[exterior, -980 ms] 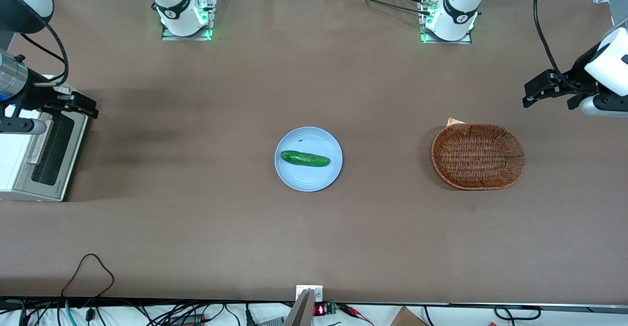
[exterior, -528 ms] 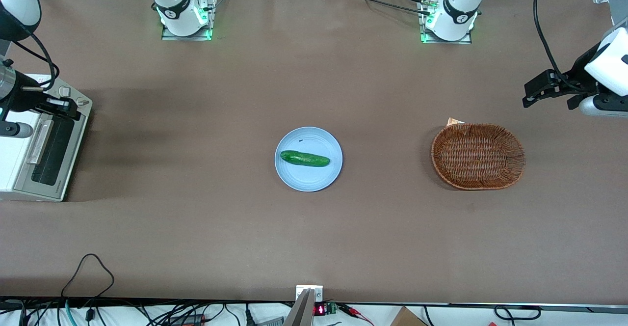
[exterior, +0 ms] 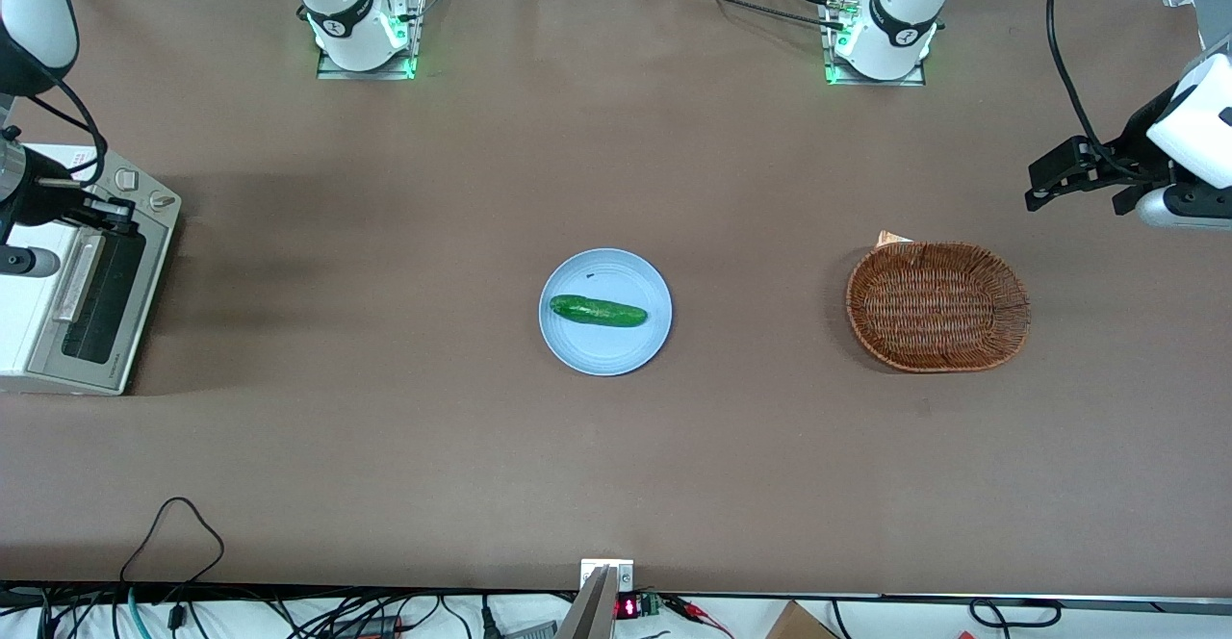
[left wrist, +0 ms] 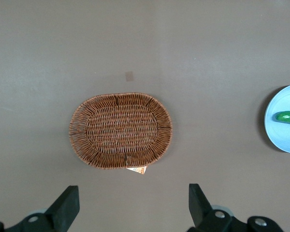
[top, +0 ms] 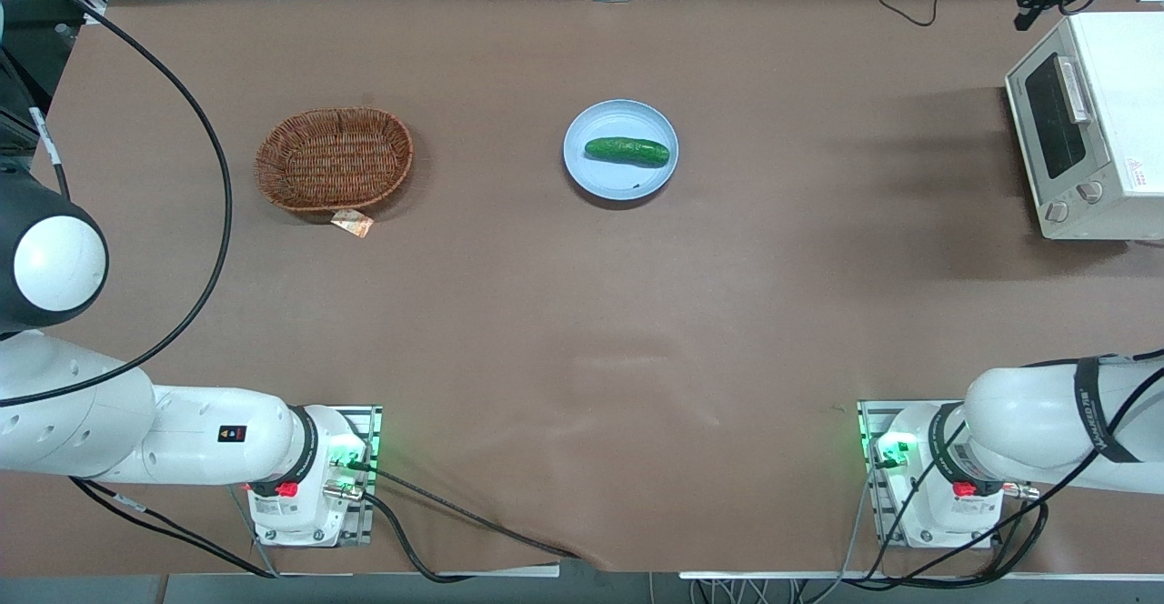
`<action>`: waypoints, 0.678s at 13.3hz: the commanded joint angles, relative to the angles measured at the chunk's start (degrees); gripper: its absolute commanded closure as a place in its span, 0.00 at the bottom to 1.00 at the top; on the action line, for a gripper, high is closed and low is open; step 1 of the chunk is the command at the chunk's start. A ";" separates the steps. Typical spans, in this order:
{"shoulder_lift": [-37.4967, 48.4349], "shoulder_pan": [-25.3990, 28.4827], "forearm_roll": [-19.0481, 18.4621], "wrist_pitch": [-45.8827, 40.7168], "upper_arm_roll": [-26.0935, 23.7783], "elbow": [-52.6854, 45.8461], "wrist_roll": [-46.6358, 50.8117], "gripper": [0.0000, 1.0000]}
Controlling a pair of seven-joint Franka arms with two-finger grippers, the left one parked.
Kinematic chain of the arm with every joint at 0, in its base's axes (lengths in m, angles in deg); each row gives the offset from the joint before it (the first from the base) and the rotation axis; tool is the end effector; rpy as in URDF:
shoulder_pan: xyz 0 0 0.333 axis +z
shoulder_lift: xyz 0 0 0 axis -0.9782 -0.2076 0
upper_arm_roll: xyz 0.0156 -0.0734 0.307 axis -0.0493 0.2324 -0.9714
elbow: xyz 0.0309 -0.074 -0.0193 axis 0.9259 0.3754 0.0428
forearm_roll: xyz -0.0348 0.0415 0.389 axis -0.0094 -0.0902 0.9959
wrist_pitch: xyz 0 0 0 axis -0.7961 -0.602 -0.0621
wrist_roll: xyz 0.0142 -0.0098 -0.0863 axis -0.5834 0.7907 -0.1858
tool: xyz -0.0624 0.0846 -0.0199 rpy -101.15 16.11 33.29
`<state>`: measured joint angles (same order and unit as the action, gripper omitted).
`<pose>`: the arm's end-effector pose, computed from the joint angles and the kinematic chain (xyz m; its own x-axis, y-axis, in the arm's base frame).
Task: Open oven door with right arm only
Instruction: 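Lower the right gripper to the oven door handle's top edge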
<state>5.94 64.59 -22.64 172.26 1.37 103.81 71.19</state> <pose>0.5907 -0.0631 0.5172 0.9917 -0.0814 -0.0993 -0.0704 -0.9914 0.1100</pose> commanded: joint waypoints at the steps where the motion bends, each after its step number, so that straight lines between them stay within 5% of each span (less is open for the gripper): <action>1: -2.39 0.07 -5.04 1.64 0.14 -0.40 0.19 1.00; 9: -10.21 -0.55 -18.49 5.51 3.65 -0.31 1.67 1.00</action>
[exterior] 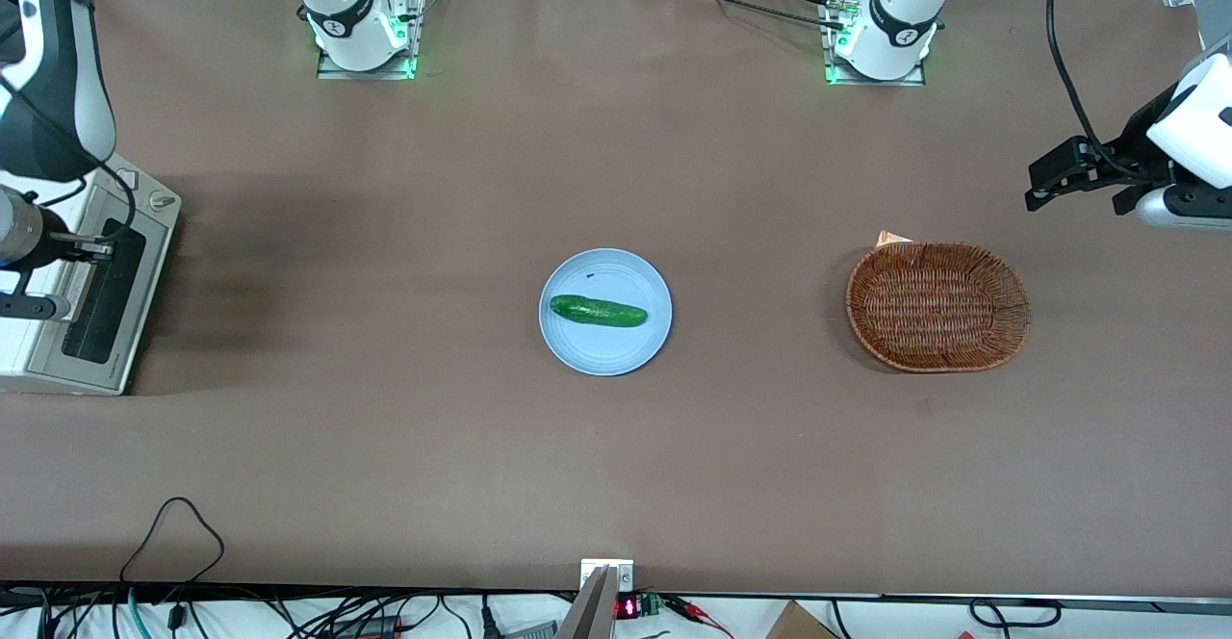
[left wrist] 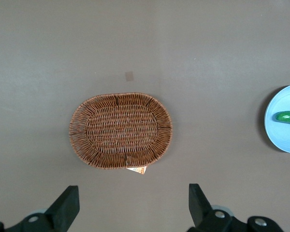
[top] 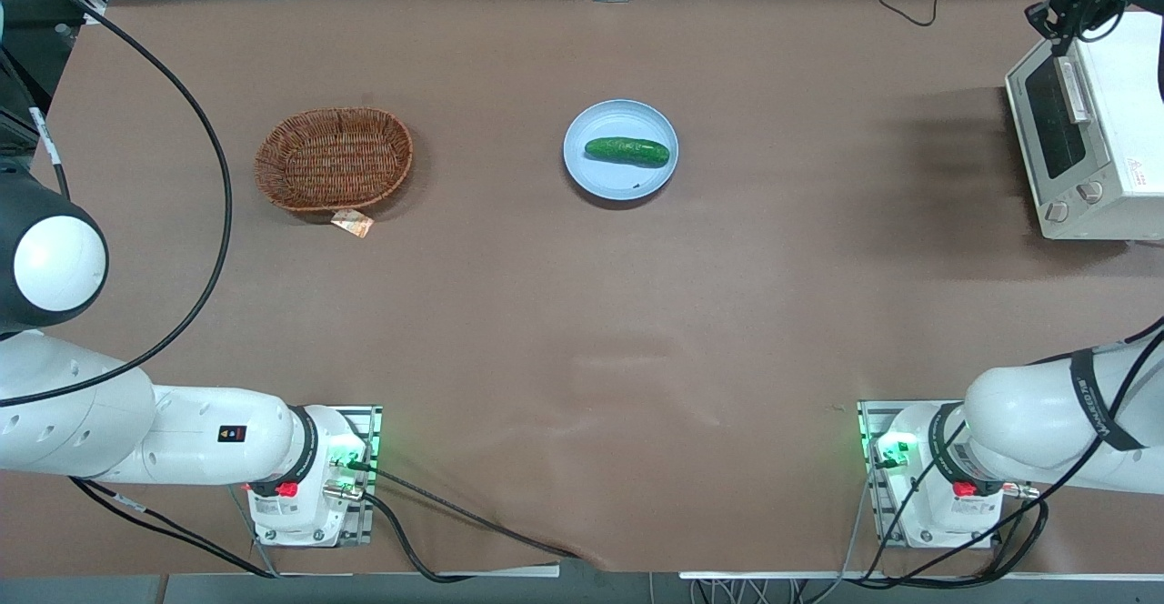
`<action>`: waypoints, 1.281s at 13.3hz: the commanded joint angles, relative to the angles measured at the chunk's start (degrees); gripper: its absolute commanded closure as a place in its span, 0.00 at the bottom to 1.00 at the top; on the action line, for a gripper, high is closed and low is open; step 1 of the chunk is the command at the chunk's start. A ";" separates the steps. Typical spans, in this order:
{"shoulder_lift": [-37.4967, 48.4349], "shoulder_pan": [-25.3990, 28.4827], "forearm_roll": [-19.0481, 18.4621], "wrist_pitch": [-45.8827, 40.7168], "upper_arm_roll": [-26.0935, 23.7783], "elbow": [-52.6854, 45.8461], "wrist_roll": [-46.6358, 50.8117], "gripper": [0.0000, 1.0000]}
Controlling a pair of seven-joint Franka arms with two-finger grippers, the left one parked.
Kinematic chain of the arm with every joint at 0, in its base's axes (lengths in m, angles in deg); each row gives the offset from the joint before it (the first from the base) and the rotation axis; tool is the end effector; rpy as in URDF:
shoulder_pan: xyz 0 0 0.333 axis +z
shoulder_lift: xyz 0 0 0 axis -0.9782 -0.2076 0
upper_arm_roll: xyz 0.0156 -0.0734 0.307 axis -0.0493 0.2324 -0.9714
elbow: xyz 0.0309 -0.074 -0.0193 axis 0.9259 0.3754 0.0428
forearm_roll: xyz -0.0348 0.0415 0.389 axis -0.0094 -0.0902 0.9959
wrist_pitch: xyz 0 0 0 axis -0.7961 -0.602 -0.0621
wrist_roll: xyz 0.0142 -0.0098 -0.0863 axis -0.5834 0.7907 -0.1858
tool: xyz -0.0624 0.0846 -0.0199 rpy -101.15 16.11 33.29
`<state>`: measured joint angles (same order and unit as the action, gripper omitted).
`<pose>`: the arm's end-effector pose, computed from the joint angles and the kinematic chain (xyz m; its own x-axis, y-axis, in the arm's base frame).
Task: Open oven door with right arm only
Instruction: 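Lower the right gripper to the oven door handle's top edge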
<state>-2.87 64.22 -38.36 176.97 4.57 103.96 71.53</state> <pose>0.6152 -0.1268 0.4330 0.9806 -0.0821 -0.1781 -0.0157 -0.9380 0.3463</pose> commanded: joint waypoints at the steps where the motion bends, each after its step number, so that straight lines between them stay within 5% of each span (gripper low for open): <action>1: -1.93 -0.17 -4.00 1.50 1.49 -0.02 1.78 1.00; 7: -4.83 -0.09 -7.35 6.59 3.88 2.27 1.69 1.00; 17: -5.89 -0.26 -7.44 8.36 5.72 2.62 1.17 1.00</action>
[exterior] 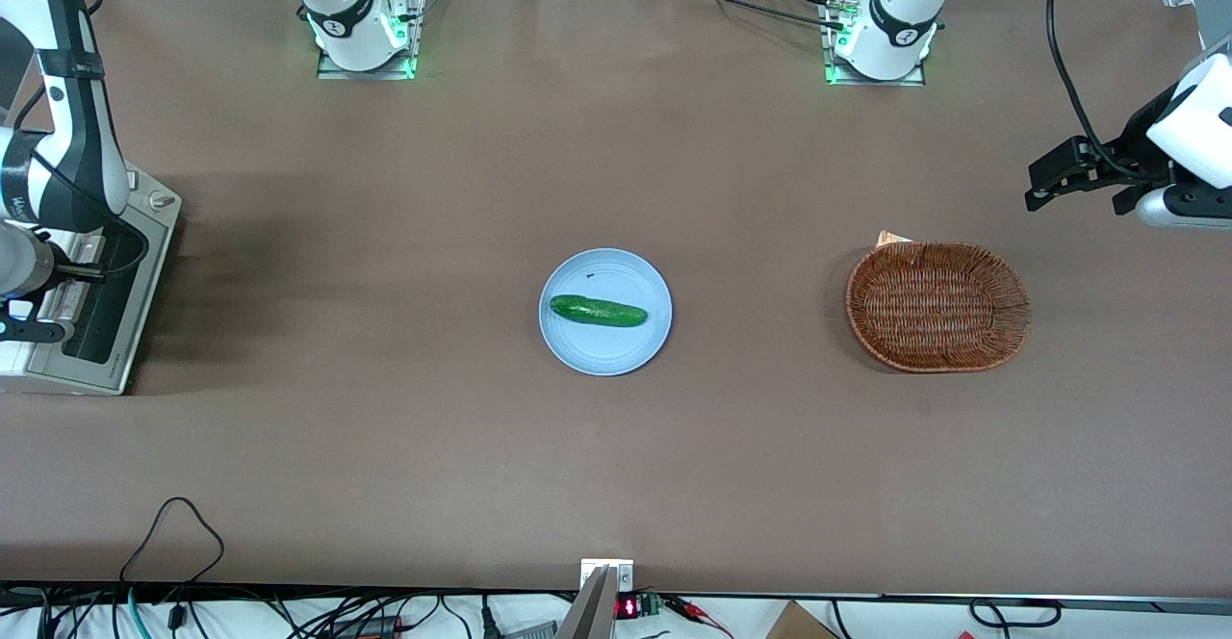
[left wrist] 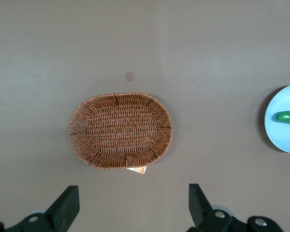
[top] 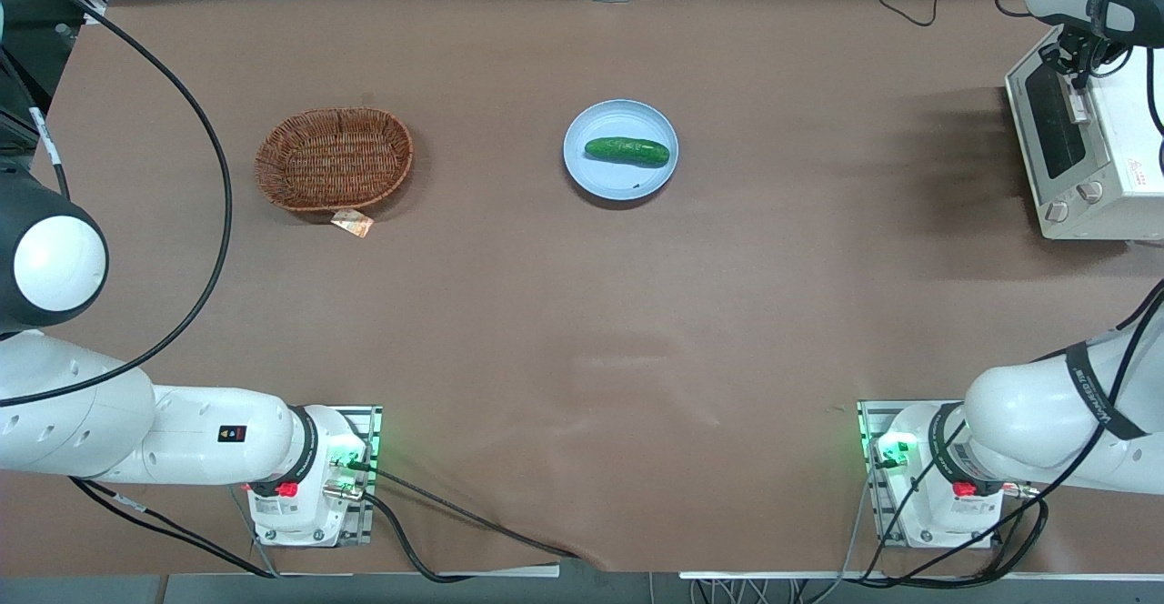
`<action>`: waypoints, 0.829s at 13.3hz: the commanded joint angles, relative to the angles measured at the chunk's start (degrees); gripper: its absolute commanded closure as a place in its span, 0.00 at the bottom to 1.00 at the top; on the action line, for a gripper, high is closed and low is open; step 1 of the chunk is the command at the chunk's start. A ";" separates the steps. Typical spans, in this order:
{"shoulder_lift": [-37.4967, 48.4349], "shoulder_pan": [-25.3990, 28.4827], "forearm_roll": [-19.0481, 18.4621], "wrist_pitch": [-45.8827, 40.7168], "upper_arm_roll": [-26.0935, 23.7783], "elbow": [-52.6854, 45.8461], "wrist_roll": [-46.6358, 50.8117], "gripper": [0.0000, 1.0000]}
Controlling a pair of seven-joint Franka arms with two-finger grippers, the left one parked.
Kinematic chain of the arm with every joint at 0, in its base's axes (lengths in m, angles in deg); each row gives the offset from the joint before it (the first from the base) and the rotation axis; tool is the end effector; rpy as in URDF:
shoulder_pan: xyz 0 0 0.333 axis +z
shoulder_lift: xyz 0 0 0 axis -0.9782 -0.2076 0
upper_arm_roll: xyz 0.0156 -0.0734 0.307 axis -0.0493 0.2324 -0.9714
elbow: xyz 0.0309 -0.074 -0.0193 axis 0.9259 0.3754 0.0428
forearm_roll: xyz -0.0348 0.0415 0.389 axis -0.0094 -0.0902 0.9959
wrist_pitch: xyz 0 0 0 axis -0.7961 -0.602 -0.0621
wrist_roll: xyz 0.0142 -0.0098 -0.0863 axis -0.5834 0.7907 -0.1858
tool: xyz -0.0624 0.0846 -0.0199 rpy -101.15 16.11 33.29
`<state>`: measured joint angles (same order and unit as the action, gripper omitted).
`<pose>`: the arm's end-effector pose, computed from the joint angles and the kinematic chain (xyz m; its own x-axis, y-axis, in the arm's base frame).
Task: Open oven door with right arm only
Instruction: 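Lower the right gripper to the oven door handle's top edge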
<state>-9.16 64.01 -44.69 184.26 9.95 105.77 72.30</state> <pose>0.6175 -0.1867 0.3596 0.9721 -0.1073 -0.2085 -0.0059 -0.9001 0.4357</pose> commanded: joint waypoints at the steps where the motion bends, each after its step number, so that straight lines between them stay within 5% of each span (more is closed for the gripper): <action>1: 0.40 -0.06 -1.11 1.24 0.34 0.81 0.74 1.00; 11: -0.39 -0.14 -0.67 3.97 0.87 1.77 5.75 1.00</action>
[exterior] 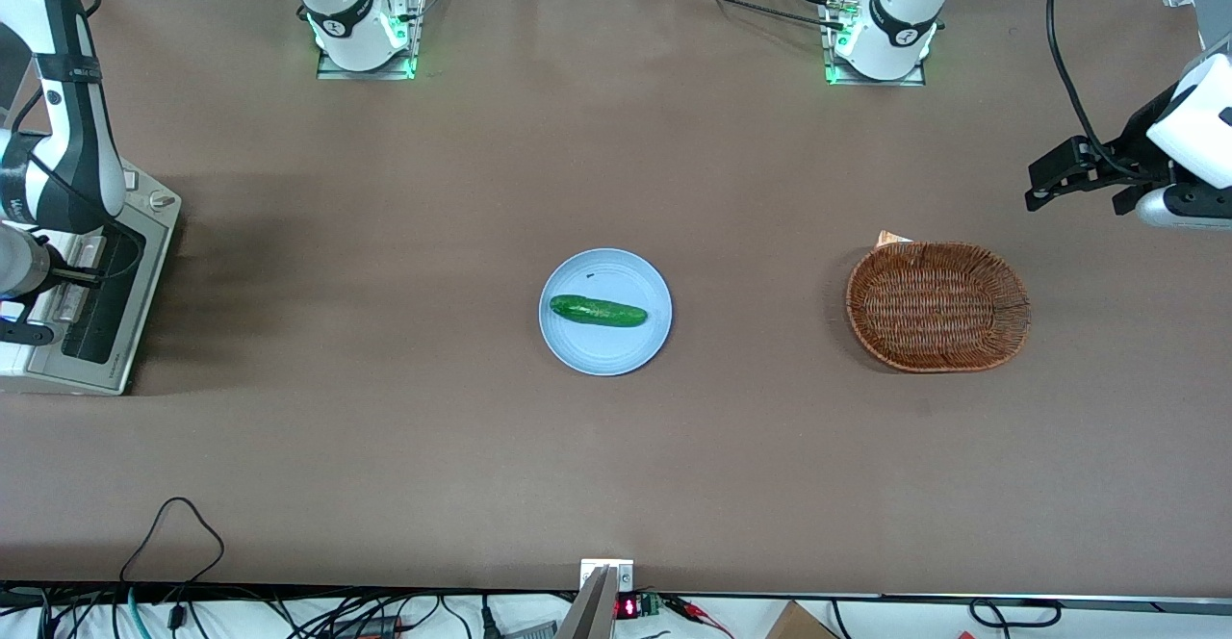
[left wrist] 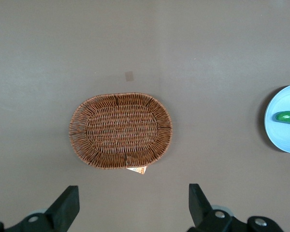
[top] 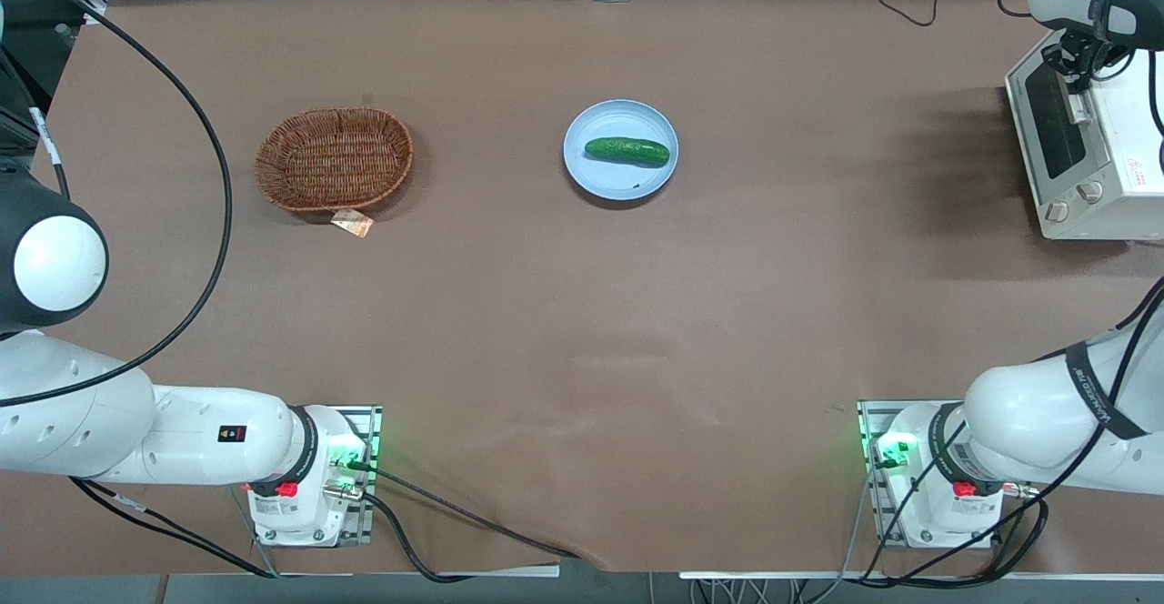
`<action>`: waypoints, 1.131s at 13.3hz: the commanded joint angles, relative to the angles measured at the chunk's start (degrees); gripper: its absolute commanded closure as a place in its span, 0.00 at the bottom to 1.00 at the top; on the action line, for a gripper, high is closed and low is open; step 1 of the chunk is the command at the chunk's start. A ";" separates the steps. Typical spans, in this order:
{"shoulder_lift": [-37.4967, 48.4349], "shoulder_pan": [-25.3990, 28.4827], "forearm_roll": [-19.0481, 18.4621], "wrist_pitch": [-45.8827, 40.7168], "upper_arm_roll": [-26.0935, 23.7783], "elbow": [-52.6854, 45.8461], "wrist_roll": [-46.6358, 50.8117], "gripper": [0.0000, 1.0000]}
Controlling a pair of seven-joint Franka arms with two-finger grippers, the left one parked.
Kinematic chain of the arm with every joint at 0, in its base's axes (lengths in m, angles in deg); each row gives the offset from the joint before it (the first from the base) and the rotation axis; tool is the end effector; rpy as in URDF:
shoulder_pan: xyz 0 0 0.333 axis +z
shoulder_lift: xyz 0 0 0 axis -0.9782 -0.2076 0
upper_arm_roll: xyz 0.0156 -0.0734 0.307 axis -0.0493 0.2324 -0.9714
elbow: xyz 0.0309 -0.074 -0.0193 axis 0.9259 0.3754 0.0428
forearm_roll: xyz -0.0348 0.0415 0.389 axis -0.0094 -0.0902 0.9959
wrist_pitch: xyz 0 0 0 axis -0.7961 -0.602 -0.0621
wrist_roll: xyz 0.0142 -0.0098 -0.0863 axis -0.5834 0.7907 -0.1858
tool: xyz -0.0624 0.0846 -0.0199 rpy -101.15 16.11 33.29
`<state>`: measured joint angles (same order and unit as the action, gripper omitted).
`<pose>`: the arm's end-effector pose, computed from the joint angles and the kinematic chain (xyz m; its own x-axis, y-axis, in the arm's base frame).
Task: Open oven door with right arm only
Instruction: 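Lower the right gripper to the oven door handle's top edge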
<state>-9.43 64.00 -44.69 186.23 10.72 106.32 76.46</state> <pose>0.6174 -0.1928 0.3543 0.9722 -0.1703 -0.1608 -0.0816 -0.8898 0.4490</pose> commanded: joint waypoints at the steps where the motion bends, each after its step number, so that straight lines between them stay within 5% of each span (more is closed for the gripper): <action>1: -0.30 -0.05 -0.67 2.09 0.09 1.23 1.59 1.00; 15: -1.53 0.57 0.20 7.10 -1.31 4.65 8.97 1.00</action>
<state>-8.69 65.02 -44.68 187.79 9.82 108.66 83.06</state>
